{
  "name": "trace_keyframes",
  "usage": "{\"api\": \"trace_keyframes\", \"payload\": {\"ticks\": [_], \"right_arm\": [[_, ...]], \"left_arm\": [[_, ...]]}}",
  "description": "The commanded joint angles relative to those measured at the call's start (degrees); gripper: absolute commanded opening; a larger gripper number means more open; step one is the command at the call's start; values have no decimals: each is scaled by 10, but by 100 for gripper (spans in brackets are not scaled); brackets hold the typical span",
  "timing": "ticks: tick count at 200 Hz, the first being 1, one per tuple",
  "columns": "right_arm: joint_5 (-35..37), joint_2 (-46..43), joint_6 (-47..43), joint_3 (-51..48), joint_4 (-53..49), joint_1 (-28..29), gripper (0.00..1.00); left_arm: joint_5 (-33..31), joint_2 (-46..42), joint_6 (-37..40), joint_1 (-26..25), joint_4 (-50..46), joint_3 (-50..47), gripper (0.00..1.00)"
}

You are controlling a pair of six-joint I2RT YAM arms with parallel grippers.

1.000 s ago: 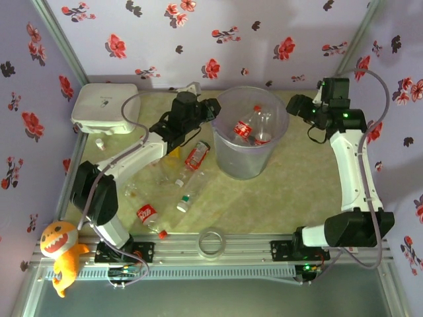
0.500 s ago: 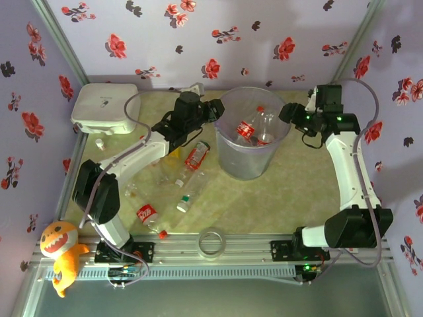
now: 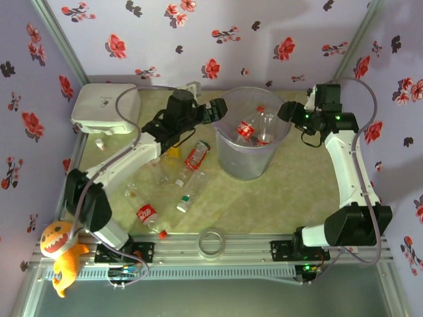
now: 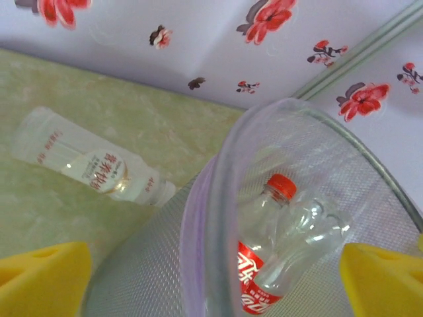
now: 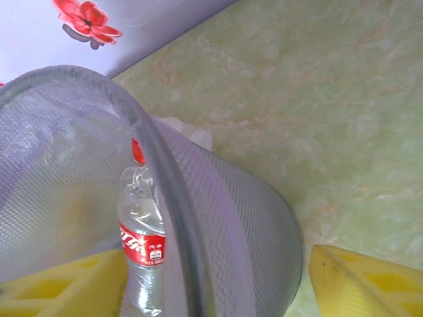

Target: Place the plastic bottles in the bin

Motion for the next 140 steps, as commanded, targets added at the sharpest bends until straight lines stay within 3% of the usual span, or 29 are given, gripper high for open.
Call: {"api": "trace_keyframes", "payload": {"ticks": [1,38,59,75,103,140], "right_arm": [[10,-11,-18,34,17,5,78],[27,-31,-37,55,7,5,84],[32,-52,-31,51,0,5,87],[44,-76,-34,40,-3,5,89],[71,-96,-61,35,-26,3,90],[79,-95,-92,33,-40,-4,91]], "left_arm": [[-13,-71,41,30,-76,3,100],[-48,-169,42,125,-304,-32,100],[-18,-226,20,203,-390,-89,100],[-6,-266,3,235,-440,-143,100],[29,-316,-35,269,-479,-253,100],[82,-326,-65,310,-436,-368,100]]}}
